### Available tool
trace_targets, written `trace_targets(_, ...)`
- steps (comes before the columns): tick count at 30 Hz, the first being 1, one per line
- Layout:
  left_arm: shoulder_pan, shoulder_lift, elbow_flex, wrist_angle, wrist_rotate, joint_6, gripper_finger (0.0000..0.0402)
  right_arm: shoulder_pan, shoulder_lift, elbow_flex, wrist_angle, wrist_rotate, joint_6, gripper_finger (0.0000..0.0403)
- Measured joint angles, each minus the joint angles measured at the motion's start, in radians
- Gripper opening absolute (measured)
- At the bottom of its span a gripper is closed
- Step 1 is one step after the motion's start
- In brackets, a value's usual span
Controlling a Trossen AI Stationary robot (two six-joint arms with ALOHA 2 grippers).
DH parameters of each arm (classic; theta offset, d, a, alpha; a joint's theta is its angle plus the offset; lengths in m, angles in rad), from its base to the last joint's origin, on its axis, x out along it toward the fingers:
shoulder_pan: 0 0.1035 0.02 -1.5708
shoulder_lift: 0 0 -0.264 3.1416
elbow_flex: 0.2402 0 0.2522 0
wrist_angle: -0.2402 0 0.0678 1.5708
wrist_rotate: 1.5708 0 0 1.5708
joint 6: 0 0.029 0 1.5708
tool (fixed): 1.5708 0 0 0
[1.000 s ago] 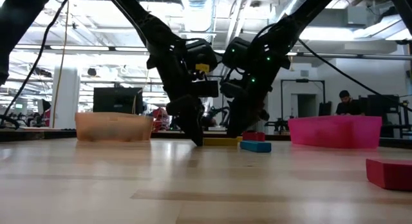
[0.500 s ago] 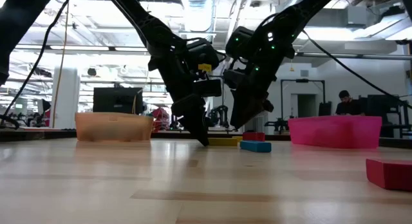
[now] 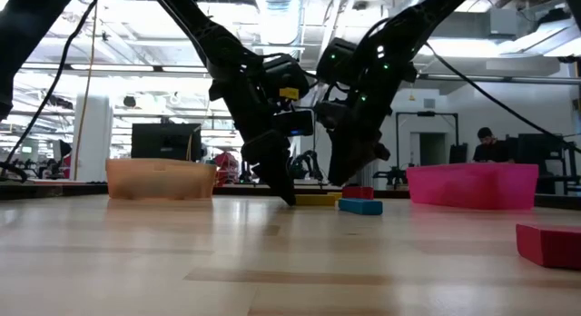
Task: Sort blocks
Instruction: Put the yellow rectangle block into the red bin
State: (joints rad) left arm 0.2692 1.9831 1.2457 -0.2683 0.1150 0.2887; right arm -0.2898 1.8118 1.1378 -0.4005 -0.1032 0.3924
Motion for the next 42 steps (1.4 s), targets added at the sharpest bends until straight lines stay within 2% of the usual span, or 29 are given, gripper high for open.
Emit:
trace_targets(4, 0.000, 0.000, 0.000, 0.007, 0.000, 0.002, 0.0159, 0.003, -0.035, 0.000, -0.022, 0.010, 0.000, 0.0118)
trace_targets(12, 0.000, 0.000, 0.000, -0.008, -0.025, -0.004, 0.0098, 0.025, -0.175, 0.000, -0.170, 0.105, 0.004, 0.0118)
trace_targets(19, 0.006, -0.004, 0.003, -0.079, -0.064, 0.005, 0.0074, 0.069, -0.255, 0.000, -0.351, 0.170, 0.026, 0.0118)
trace_targets(27, -0.014, -0.037, 0.000, -0.148, -0.090, -0.001, 0.0116, 0.126, -0.248, 0.000, -0.435, 0.214, 0.021, 0.0118)
trace_targets(31, -0.027, -0.088, -0.002, -0.171, -0.153, 0.066, 0.0141, 0.145, -0.248, 0.000, -0.433, 0.217, 0.018, 0.0118)
trace_targets(34, -0.025, -0.108, -0.001, -0.116, -0.167, 0.123, 0.0154, 0.154, -0.248, 0.000, -0.431, 0.239, 0.017, 0.0118)
trace_targets(37, -0.015, -0.101, -0.001, -0.047, -0.147, 0.159, 0.0173, 0.154, -0.248, 0.000, -0.417, 0.243, 0.017, 0.0118)
trace_targets(42, 0.028, -0.082, -0.001, -0.007, -0.069, 0.125, 0.0236, 0.177, -0.248, 0.000, -0.409, 0.244, 0.017, 0.0118)
